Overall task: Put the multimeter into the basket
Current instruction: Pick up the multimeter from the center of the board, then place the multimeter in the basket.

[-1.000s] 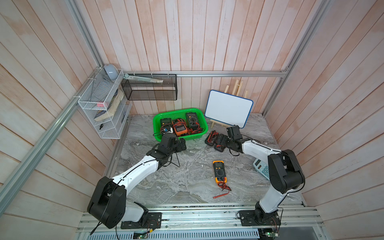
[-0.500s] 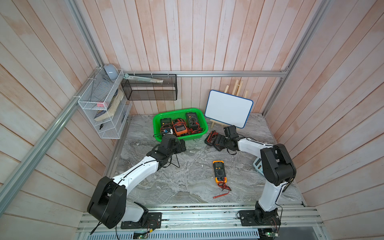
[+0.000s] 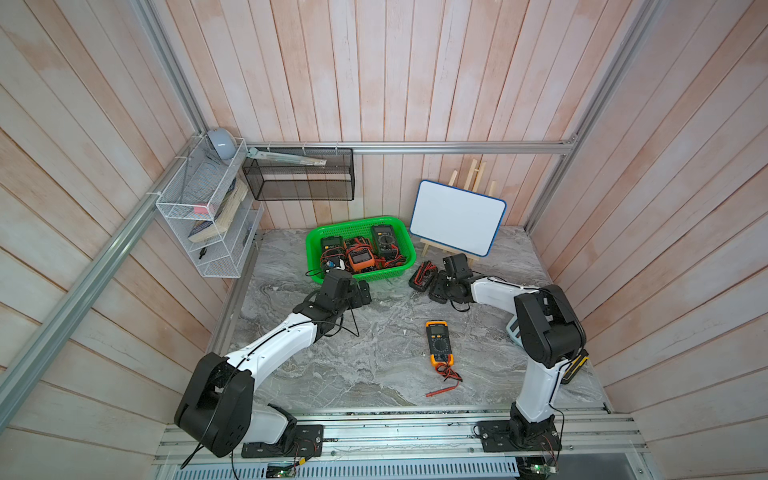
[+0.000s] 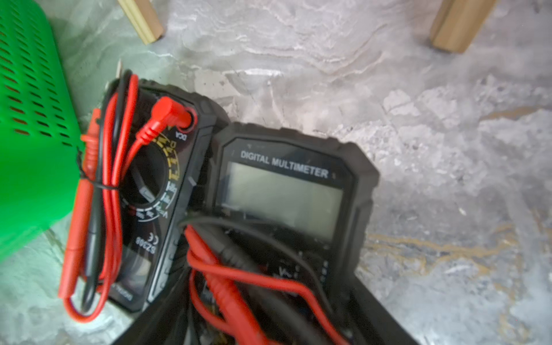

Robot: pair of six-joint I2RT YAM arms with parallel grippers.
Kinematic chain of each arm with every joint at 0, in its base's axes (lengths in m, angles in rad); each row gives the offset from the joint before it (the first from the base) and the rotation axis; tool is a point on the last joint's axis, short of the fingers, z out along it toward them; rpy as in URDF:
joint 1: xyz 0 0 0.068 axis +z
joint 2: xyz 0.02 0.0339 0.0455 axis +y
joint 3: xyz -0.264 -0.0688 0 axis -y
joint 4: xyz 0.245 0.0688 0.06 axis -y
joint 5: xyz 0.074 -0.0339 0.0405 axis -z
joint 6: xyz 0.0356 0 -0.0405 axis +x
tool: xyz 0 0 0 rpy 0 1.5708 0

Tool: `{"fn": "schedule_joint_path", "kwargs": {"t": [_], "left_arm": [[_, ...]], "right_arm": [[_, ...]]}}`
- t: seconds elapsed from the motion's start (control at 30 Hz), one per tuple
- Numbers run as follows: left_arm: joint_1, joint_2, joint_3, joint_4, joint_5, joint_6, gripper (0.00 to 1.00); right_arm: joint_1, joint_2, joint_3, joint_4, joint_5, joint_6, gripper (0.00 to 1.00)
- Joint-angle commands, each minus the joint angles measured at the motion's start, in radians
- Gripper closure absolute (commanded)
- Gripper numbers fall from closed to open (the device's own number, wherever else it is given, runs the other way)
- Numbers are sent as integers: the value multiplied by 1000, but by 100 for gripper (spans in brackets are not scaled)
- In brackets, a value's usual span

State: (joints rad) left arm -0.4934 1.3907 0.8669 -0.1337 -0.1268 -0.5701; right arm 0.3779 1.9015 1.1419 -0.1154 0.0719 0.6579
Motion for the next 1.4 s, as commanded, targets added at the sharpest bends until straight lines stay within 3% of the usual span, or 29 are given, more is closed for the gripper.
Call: {"fn": "schedule_joint_path", "kwargs": {"t": [0.0,0.1,0.37,0.63,1.0,1.37], "left_arm": [[10,-34,-19,12,1,-5,0],[27,-47,-21,6,7,-13,0],[130,-83,-25,-6,36,-29,0],[276,-89,7,-8,82,-7,0],[417,-65,18,-14,106,-33,0],[457,-72,-20,-38,53,-78,0]], "right_arm": [[2,-48,-41,-12,-11,-6,43],[4,-98,-74,0,-25,-5,48],[16,-233,-123,-10,-62,-21,50],[74,-262,11,-35,-107,-110,50],[198,-89,324,37,-155,-214,50],[330,170,616,219,-199,-356,49]]}}
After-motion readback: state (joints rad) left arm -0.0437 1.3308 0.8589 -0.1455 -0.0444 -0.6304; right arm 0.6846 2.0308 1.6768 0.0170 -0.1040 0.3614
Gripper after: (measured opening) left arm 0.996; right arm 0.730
